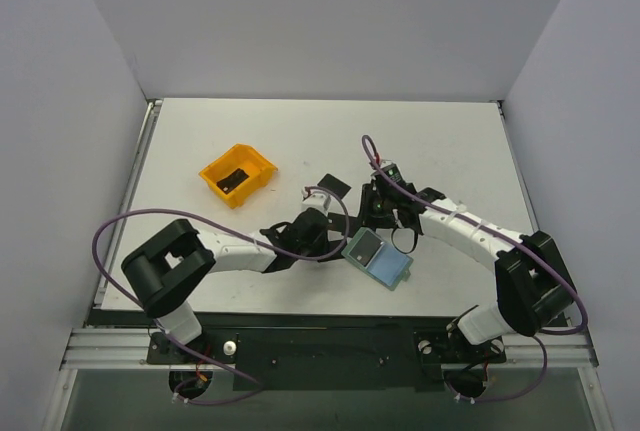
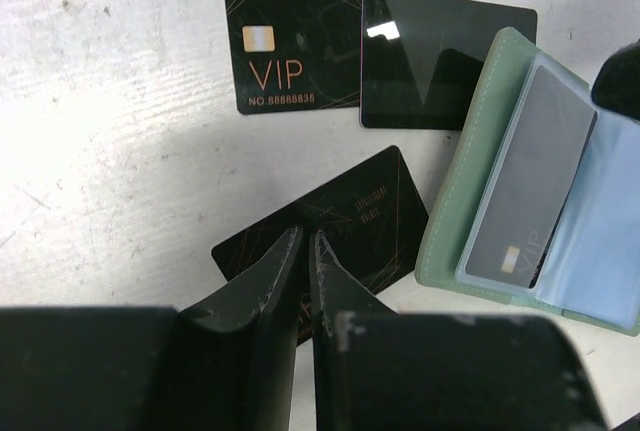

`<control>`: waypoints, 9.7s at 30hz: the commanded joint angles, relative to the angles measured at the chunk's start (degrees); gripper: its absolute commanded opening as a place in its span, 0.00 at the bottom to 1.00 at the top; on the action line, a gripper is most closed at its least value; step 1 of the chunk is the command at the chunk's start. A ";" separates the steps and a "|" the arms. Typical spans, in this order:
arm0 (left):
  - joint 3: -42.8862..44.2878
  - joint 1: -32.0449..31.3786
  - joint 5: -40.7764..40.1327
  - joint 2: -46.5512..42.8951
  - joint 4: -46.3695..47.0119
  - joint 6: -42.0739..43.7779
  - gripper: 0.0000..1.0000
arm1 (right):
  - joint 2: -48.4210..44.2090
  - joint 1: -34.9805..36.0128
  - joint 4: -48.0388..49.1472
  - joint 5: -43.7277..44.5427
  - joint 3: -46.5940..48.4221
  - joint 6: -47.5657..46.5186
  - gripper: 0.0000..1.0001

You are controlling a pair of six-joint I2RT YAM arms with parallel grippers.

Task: Put the credit cards into the card holder
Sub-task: Move the credit card to the corner of the board, then pick up the credit card from the center of the board.

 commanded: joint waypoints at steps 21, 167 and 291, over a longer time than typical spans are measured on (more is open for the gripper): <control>-19.25 -5.11 -7.00 -16.79 -17.32 -17.00 0.18 | 12.60 5.68 5.16 -15.19 5.42 -0.11 0.26; -18.36 -13.37 -5.24 -17.58 -11.62 -17.00 0.21 | -12.72 31.08 29.94 -8.67 -34.58 38.30 0.51; -20.83 -25.24 -6.71 -33.20 -26.98 -28.33 0.00 | 2.09 27.12 39.39 -18.36 -30.54 37.70 0.00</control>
